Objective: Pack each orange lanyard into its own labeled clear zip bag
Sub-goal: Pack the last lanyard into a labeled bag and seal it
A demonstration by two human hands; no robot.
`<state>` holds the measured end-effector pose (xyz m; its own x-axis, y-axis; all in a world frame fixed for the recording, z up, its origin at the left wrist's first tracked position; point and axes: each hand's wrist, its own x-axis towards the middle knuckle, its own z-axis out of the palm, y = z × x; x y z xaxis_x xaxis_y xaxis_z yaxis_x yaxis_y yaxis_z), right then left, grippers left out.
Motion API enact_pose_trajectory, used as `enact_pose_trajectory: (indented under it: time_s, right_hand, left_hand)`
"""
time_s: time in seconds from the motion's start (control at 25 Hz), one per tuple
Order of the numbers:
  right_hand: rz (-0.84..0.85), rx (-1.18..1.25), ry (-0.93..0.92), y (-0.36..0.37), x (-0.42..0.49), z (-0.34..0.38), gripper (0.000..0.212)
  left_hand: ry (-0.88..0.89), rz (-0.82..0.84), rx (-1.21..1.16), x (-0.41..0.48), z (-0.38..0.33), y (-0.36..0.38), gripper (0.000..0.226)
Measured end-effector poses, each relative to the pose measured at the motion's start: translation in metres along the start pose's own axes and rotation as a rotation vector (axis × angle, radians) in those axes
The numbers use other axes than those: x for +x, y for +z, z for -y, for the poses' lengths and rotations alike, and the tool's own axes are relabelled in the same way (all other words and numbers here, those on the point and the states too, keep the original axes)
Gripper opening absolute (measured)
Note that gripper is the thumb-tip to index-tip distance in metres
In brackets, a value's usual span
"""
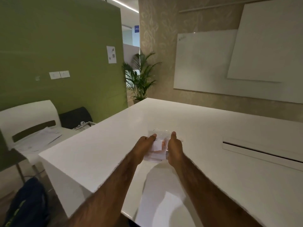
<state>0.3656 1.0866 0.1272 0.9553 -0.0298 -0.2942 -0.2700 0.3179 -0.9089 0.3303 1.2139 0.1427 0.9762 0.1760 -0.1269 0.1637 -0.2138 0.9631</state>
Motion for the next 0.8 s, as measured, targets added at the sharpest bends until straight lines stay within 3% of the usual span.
enact_pose_trajectory:
  time_s: [0.28,0.8]
  right_hand:
    - [-0.029,-0.011,-0.044,0.044,0.058,-0.025,0.038]
    - [-0.431,-0.265,-0.093,0.067,0.11,-0.049,0.027]
  left_hand:
    - [-0.016,0.133,-0.114,0.089,0.027,-0.039,0.047]
    - [-0.046,0.353,-0.133,0.192,0.07,-0.051,0.043]
